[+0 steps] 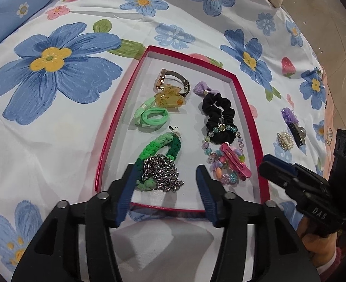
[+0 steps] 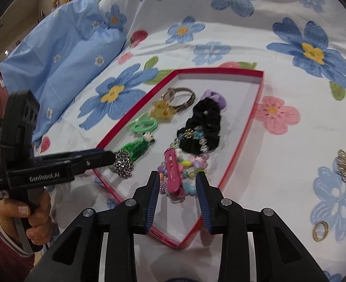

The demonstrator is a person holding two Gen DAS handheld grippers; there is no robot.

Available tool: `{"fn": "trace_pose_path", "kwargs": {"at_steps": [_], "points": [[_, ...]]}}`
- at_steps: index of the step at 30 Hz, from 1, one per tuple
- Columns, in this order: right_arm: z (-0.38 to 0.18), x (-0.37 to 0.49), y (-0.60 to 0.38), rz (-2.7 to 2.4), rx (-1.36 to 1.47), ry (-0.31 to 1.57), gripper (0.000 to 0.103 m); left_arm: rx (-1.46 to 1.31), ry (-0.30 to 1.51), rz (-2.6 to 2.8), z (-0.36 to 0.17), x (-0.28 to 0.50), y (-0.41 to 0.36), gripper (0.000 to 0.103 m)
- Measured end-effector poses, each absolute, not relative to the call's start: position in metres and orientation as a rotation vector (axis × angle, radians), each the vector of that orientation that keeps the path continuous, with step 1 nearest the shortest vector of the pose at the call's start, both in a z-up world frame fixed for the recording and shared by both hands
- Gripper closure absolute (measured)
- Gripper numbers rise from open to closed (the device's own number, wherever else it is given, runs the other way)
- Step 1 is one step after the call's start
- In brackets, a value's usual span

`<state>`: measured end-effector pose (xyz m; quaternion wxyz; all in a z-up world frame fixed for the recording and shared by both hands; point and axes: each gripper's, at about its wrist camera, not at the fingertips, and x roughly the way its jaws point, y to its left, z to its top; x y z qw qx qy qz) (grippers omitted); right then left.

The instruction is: Organize jewelry

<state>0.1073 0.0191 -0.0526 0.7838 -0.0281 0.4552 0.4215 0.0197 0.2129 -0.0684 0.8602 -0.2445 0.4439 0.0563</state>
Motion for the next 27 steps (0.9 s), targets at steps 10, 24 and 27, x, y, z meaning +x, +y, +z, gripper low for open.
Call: {"fn": "trace_pose_path", "kwargs": {"at_steps": [10, 24, 27], "points": [[-0.042, 0.109, -0.013, 0.889, 0.126, 0.958, 0.044, -0.530, 0.891, 0.138, -0.055, -0.002, 0.207, 0.020], [-0.045, 0.077, -0.043, 0.918, 0.319, 0.937, 0.022, -0.501, 0.805, 0.265, -0.040, -0.059, 0.188, 0.012], [-0.041, 0.069, -0.047, 0.920, 0.316, 0.927, 0.021, -0.454, 0.784, 0.296, -0.030, -0.069, 0.182, 0.011]]}}
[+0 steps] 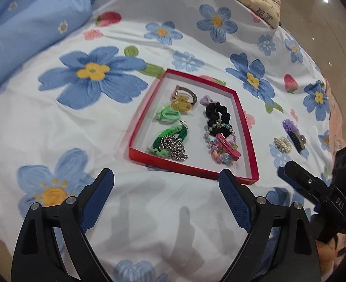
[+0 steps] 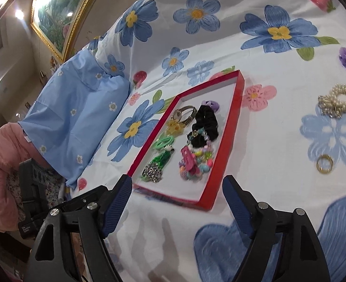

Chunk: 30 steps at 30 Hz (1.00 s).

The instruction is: Organize jewelry

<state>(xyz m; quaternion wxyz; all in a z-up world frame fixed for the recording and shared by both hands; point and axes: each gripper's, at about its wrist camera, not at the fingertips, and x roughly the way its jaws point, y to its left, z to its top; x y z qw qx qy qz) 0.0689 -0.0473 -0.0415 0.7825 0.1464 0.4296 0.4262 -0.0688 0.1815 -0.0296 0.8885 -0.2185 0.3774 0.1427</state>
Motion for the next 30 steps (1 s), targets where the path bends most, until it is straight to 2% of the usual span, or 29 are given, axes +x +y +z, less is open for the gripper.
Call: {"fn": "trace_pose_path", "kwargs": {"at_steps": [7, 9, 11, 16, 30], "points": [[0.007, 0.043, -0.063, 0.841, 0.172, 0.733, 0.015, -0.326, 0.736, 0.344, 0.006, -0.089, 0.166, 0.008], [0.030, 0.037, -0.066, 0.841, 0.134, 0.667, 0.007, -0.306, 0.709, 0.353, 0.020, -0.094, 0.163, 0.006], [0.050, 0.033, -0.067, 0.851, 0.096, 0.620, 0.004, -0.301, 0.668, 0.346, 0.035, -0.100, 0.161, 0.000], [0.091, 0.024, -0.062, 0.872, -0.001, 0.562, 0.000, -0.263, 0.596, 0.383, 0.055, -0.106, 0.157, 0.000], [-0.013, 0.013, -0.065, 0.723, 0.028, 0.633, 0.000, -0.248, 0.664, 0.421, -0.026, -0.099, 0.141, 0.000]]}}
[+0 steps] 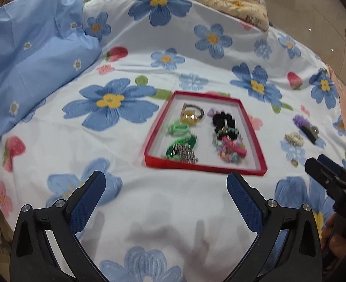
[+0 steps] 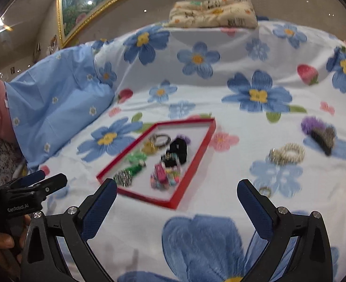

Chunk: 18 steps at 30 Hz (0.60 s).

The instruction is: Organize jewelry

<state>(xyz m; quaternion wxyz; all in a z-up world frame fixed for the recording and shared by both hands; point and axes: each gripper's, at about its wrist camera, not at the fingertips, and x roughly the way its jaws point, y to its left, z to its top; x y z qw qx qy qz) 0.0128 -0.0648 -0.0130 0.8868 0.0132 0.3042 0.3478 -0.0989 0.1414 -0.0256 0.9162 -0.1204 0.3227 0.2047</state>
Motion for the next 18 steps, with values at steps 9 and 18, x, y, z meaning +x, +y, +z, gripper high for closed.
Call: {"fn": "trace_pose_path", "kwargs": {"at_steps": [9, 18], "points": [[-0.028, 0.002, -0.060, 0.748, -0.013, 0.645, 0.000, -0.201, 0.682, 0.408, -0.035, -0.103, 0.129, 0.000], [-0.034, -0.005, -0.057, 0.755, -0.026, 0.628, 0.000, -0.196, 0.661, 0.419, -0.032, -0.109, 0.128, 0.000]]}}
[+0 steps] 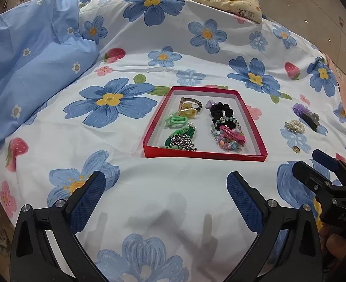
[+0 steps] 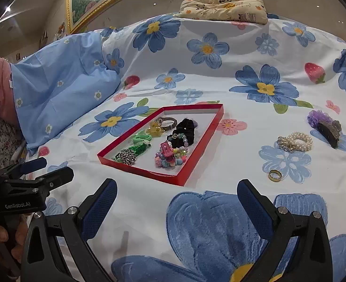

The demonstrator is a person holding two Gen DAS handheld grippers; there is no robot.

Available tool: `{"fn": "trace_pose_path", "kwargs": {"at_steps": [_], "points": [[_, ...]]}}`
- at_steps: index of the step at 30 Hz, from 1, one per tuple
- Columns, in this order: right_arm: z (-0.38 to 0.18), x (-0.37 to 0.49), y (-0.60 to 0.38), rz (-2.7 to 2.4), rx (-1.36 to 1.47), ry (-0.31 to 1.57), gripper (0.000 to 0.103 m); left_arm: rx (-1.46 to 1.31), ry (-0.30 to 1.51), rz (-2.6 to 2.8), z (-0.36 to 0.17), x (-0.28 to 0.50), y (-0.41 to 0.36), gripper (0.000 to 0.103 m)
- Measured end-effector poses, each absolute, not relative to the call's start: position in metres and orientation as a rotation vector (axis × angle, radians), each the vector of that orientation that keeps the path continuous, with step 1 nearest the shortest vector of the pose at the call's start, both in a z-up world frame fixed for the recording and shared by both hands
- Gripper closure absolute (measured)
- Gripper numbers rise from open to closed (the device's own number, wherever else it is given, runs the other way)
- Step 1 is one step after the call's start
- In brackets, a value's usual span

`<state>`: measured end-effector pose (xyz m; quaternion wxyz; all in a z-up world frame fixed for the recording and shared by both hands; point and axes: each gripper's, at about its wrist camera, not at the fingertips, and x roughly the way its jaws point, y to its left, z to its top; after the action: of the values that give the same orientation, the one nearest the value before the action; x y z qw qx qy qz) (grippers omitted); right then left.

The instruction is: Organize jewelry

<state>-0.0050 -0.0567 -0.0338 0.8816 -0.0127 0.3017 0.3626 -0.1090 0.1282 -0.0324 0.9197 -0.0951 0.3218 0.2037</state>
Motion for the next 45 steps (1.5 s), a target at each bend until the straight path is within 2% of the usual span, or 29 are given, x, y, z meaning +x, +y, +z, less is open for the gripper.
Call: {"fn": "trace_pose_path", "kwargs": {"at_steps": [45], "points": [[-0.0376, -0.0031, -0.0557, 0.752, -0.022, 0.649, 0.000, -0.166, 0.673, 0.421, -0.0326, -0.1058, 0.1226, 0.000]]}}
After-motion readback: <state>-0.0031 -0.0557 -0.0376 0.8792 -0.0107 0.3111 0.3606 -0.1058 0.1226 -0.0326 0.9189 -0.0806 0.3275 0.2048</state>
